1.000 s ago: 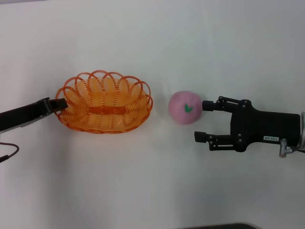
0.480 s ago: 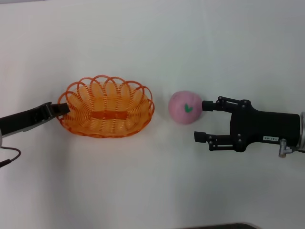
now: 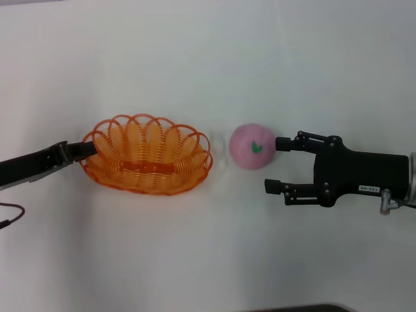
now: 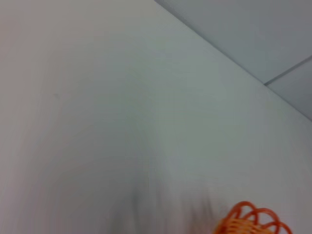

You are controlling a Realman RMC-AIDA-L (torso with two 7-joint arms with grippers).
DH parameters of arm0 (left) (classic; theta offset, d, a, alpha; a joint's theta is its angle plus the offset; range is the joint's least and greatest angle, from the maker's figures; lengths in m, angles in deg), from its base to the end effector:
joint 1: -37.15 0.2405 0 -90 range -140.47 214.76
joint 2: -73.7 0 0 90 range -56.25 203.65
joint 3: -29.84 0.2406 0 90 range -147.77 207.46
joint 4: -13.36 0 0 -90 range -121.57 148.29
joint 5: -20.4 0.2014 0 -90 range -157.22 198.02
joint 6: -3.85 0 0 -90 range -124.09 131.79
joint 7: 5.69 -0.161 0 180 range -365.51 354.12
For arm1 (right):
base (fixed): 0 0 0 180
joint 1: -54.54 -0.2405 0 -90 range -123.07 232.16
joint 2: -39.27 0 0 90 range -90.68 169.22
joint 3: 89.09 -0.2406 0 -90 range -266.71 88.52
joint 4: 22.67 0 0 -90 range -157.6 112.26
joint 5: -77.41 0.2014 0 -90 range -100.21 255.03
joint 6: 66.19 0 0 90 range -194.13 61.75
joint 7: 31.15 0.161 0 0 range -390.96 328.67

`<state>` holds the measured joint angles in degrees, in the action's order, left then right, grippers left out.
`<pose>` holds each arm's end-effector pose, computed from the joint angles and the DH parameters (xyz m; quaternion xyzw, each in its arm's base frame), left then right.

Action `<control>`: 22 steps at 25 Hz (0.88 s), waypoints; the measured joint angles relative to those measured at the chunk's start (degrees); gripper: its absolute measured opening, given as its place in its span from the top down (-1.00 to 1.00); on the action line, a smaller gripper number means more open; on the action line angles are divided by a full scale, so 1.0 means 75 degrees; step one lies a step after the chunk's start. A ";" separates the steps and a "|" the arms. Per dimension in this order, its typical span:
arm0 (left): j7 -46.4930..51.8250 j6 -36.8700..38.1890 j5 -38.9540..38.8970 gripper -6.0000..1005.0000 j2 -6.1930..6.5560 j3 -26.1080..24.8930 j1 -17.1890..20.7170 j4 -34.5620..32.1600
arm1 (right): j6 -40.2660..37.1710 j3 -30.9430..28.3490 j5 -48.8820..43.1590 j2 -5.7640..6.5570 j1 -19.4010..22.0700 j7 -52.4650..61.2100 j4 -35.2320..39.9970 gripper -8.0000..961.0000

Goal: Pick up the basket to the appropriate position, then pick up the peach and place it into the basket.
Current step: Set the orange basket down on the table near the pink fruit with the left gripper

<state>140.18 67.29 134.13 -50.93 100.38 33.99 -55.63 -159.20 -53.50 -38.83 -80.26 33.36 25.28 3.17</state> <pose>-0.2818 0.2809 -0.0207 -0.7116 -0.6424 -0.1928 0.2090 0.2836 0.2482 -0.0377 -0.9373 0.1808 0.2673 0.1314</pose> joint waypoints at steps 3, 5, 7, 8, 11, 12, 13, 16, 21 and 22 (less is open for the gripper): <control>-0.0044 0.0252 -0.0018 0.61 0.0000 -0.0161 -0.0029 0.0008 | 0.0005 0.0000 0.0003 0.0000 0.0000 0.0000 0.0000 -0.85; -0.0134 0.0494 -0.0066 0.51 -0.0001 -0.0325 -0.0054 0.0008 | 0.0008 0.0000 0.0005 0.0000 0.0000 0.0000 0.0000 -0.85; -0.0267 0.0784 -0.0119 0.43 0.0000 -0.0587 -0.0087 0.0007 | 0.0011 0.0000 0.0007 0.0000 0.0000 0.0000 0.0000 -0.85; -0.0365 0.0974 -0.0125 0.38 -0.0001 -0.0768 -0.0107 0.0008 | 0.0012 0.0000 0.0008 0.0000 0.0001 0.0000 0.0000 -0.85; -0.0878 0.1656 -0.0224 0.25 0.0005 -0.1489 -0.0165 0.0013 | 0.0010 0.0000 0.0008 0.0001 0.0001 0.0000 0.0000 -0.85; -0.1097 0.1914 -0.0301 0.21 0.0011 -0.1715 -0.0174 0.0025 | 0.0002 0.0000 0.0008 0.0000 0.0005 0.0000 0.0000 -0.85; -0.1775 0.2481 -0.0507 0.17 0.0036 -0.2207 -0.0201 0.0112 | -0.0007 0.0000 0.0008 0.0000 0.0007 0.0000 0.0000 -0.85; -0.2515 0.2974 -0.0600 -0.05 0.0050 -0.2586 -0.0226 0.0274 | -0.0030 -0.0059 0.0008 0.0008 0.0012 0.0000 0.0000 -0.85; -0.4730 0.3877 -0.0594 -0.38 0.0059 -0.2964 -0.0239 0.0842 | -0.0041 -0.0159 0.0008 0.0025 0.0011 0.0000 0.0000 -0.85; -0.5116 0.3986 -0.0585 -0.40 0.0062 -0.2974 -0.0232 0.0949 | -0.0064 -0.0164 0.0007 0.0028 0.0007 0.0000 0.0000 -0.85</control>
<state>101.81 97.19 129.74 -50.46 78.08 32.25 -48.50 -159.68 -54.73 -38.78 -80.05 33.41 25.28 3.17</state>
